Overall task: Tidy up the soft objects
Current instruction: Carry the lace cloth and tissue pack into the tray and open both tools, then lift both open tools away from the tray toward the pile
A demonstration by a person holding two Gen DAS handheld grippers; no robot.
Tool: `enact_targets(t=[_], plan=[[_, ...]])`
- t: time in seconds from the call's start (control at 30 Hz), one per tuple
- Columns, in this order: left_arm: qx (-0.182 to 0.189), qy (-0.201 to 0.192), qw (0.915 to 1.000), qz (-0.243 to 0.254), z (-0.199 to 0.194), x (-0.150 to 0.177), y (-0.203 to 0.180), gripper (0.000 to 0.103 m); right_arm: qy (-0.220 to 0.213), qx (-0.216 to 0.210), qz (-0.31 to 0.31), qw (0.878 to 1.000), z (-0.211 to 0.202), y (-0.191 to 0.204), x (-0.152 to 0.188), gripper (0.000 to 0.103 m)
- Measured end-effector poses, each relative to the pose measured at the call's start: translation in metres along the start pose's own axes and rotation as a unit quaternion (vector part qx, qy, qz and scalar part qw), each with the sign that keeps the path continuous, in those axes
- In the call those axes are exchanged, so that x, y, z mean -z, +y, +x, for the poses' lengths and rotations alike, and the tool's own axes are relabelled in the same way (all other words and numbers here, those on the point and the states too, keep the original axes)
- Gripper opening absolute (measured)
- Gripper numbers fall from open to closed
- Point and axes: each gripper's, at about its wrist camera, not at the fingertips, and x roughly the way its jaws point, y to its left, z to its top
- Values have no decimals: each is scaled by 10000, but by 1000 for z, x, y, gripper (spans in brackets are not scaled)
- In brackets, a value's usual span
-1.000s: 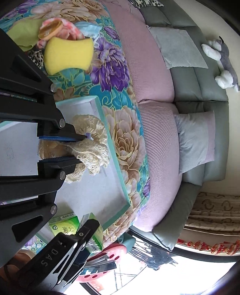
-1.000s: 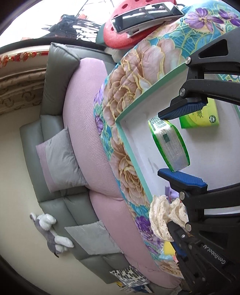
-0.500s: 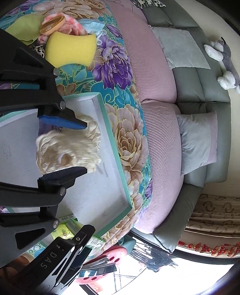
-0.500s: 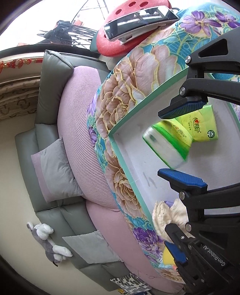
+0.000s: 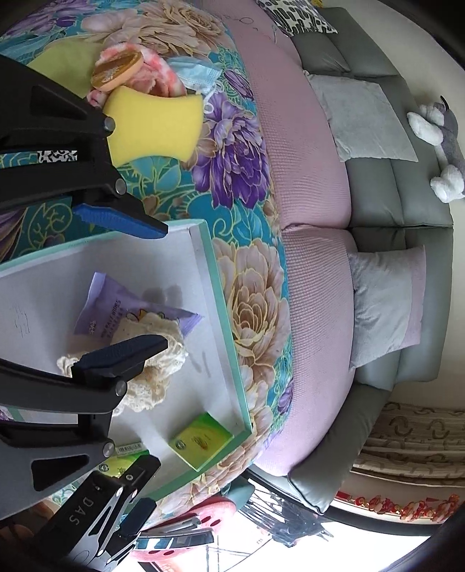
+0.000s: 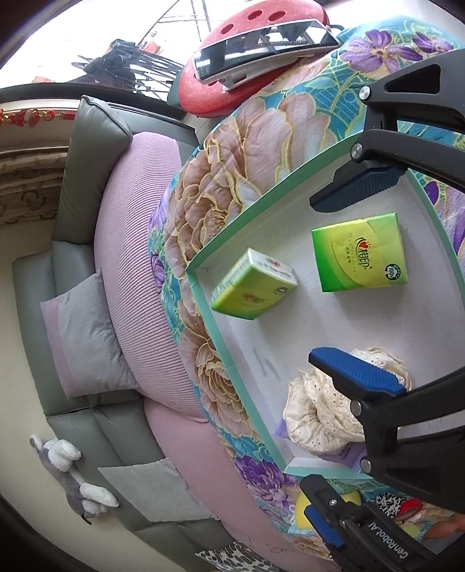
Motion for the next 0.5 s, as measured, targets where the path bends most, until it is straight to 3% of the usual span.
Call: enact_targets(t=[0.03, 0.17, 0.2, 0.23, 0.27, 0.5], plan=[[-31, 21, 10000, -17, 1, 1, 2, 58, 29, 12, -6, 10000, 1, 0, 1, 89], [-156, 79, 9998, -84, 6, 3, 7, 61, 83, 77, -53, 9999, 2, 0, 2, 91], [-199, 87, 9997, -108, 7, 3, 8, 69, 88, 86, -55, 9999, 2, 0, 2, 92], [-275, 84, 9995, -144, 9, 3, 11, 90, 95, 94, -59, 9999, 2, 0, 2, 100], [-336, 49, 9993, -176, 9, 4, 13, 97, 104, 100, -66, 9999, 3, 0, 2, 103], [-586, 15, 9974, -414, 10, 6, 28, 97, 128, 239, -86, 9996, 2, -1, 3, 103]])
